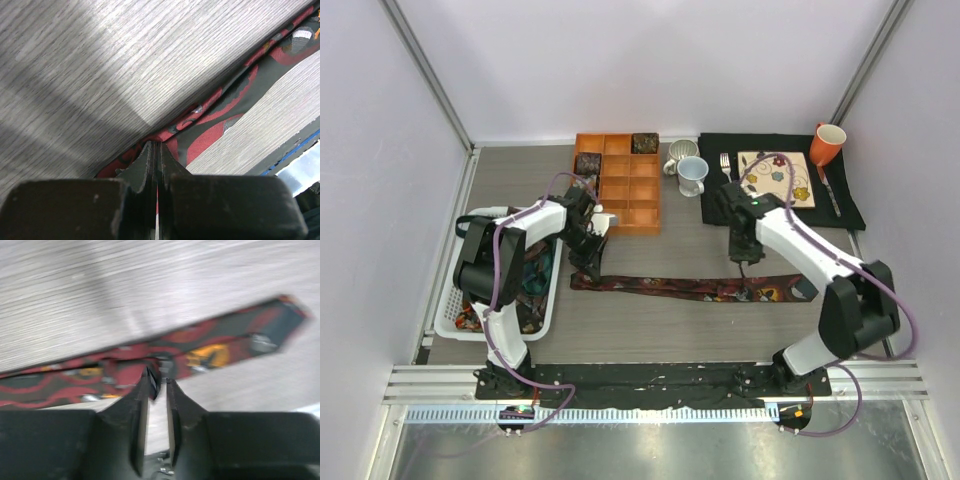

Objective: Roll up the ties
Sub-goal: Flatten out the tie at the center of the board.

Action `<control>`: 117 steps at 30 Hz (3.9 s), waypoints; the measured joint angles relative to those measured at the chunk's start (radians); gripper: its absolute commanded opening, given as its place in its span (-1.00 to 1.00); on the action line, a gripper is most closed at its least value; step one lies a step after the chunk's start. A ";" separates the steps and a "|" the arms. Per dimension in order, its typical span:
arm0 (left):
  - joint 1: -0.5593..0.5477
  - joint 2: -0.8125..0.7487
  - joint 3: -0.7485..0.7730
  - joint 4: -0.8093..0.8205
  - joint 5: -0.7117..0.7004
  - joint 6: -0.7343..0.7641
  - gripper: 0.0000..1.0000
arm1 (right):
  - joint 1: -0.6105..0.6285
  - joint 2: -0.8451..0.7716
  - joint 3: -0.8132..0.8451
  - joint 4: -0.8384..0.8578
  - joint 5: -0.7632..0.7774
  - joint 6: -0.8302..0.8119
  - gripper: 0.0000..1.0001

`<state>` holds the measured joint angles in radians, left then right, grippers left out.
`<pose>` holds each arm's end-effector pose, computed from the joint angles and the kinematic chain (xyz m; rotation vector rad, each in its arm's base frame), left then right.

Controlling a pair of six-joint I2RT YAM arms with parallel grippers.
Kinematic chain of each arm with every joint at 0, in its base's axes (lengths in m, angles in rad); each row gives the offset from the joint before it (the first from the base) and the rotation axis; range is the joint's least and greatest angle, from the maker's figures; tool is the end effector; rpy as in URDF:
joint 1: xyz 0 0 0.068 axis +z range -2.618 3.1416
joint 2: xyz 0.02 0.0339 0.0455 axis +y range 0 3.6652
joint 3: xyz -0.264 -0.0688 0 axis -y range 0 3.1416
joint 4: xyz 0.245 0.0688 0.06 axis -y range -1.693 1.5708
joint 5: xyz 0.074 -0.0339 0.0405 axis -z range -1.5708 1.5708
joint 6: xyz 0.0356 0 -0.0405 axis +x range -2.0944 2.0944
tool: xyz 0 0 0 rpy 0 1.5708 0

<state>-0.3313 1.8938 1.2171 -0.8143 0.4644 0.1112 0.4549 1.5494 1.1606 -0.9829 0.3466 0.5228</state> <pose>0.3171 -0.1259 0.1517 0.6927 2.9491 -0.7252 0.2614 0.1144 0.2347 0.1434 2.7862 -0.3003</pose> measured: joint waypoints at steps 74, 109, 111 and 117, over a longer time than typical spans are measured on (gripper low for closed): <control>-0.167 -0.301 -0.113 0.076 -0.058 0.643 -0.94 | -0.261 0.209 -0.125 0.029 0.008 -0.169 -0.54; -0.598 -0.528 -0.299 0.053 0.043 0.814 0.29 | -0.261 0.211 -0.124 0.033 0.013 -0.181 -0.56; -0.655 -0.481 -0.274 0.070 0.044 0.822 0.23 | -0.261 0.211 -0.124 0.033 0.012 -0.181 -0.56; -0.743 -0.368 -0.205 0.100 0.049 0.880 0.07 | -0.261 0.211 -0.124 0.033 0.011 -0.182 -0.56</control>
<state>-1.0740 1.5261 1.0122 -0.7143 0.5133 0.9909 0.1944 1.7607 1.0363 -0.9497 0.3580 0.3412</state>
